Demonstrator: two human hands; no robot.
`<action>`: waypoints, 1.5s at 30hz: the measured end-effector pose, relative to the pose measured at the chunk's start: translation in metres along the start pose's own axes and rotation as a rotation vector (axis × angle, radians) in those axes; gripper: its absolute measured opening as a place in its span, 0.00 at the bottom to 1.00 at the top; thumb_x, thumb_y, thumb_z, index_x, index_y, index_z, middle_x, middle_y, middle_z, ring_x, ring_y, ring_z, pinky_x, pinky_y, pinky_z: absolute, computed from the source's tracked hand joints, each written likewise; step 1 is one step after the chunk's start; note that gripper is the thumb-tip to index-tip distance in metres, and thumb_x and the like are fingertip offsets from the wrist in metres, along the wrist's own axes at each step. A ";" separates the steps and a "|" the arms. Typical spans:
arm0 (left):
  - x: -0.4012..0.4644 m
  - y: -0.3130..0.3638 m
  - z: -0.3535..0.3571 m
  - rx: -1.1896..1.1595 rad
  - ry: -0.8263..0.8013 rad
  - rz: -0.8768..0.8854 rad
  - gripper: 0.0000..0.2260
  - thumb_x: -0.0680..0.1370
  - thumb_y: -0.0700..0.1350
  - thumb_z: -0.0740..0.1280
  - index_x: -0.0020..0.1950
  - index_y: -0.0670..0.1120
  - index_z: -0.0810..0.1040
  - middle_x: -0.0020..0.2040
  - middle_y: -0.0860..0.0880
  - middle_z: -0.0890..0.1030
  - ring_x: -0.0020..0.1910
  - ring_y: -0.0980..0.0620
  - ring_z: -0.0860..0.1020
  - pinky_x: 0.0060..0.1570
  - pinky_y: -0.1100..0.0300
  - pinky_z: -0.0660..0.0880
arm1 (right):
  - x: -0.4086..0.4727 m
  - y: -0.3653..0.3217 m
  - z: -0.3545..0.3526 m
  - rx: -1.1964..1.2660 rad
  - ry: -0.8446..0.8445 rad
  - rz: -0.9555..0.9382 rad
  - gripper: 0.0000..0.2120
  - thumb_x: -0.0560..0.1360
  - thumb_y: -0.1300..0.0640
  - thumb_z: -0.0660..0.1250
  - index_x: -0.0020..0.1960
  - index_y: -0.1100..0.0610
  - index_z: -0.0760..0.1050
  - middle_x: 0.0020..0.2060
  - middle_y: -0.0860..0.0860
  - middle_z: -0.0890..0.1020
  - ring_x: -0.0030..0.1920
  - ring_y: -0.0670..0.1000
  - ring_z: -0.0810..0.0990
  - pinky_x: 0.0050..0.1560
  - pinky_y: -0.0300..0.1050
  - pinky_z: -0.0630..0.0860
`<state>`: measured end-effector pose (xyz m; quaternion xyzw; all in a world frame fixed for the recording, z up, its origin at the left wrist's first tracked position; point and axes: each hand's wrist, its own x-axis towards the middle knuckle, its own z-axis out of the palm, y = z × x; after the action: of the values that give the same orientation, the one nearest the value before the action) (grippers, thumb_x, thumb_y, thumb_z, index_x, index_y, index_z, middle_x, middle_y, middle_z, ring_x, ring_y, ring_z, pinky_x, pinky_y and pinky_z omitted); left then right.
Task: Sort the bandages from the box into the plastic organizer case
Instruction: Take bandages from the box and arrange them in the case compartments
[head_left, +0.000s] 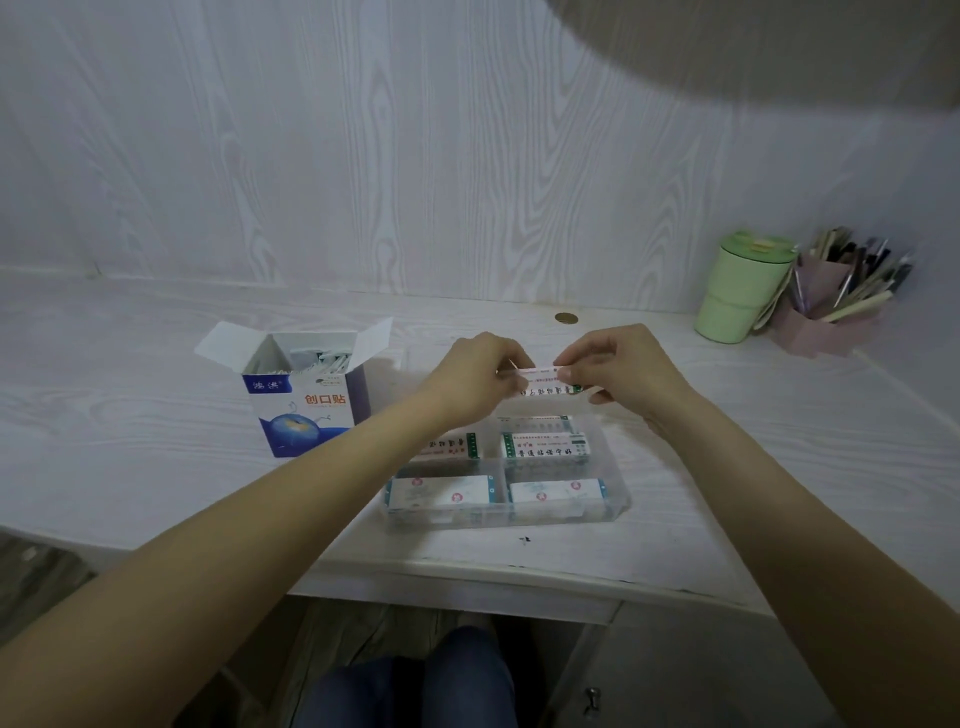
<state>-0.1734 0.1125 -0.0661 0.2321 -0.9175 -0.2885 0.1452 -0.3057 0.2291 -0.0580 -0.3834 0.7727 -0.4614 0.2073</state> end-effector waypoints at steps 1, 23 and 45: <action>0.003 -0.001 0.002 0.038 0.005 -0.006 0.07 0.77 0.41 0.67 0.54 0.44 0.81 0.44 0.47 0.82 0.43 0.53 0.78 0.49 0.60 0.73 | 0.001 0.002 0.002 -0.032 0.001 -0.009 0.06 0.70 0.65 0.74 0.38 0.55 0.81 0.33 0.51 0.83 0.33 0.44 0.79 0.31 0.35 0.73; 0.021 0.010 0.016 0.682 -0.101 0.026 0.10 0.73 0.36 0.68 0.47 0.51 0.80 0.50 0.49 0.81 0.52 0.48 0.76 0.56 0.53 0.60 | 0.010 0.005 0.027 -0.837 -0.015 0.043 0.09 0.71 0.62 0.69 0.49 0.53 0.82 0.49 0.53 0.81 0.49 0.57 0.79 0.41 0.44 0.70; -0.065 -0.024 -0.086 0.380 0.328 0.131 0.21 0.76 0.44 0.67 0.69 0.52 0.70 0.62 0.53 0.76 0.57 0.54 0.72 0.57 0.59 0.69 | -0.014 -0.066 0.083 -0.460 0.115 -0.462 0.16 0.78 0.60 0.61 0.64 0.54 0.74 0.60 0.51 0.78 0.59 0.49 0.75 0.58 0.40 0.68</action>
<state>-0.0757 0.0885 -0.0213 0.2392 -0.9325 -0.0592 0.2642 -0.2141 0.1754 -0.0413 -0.5584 0.7599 -0.3306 -0.0389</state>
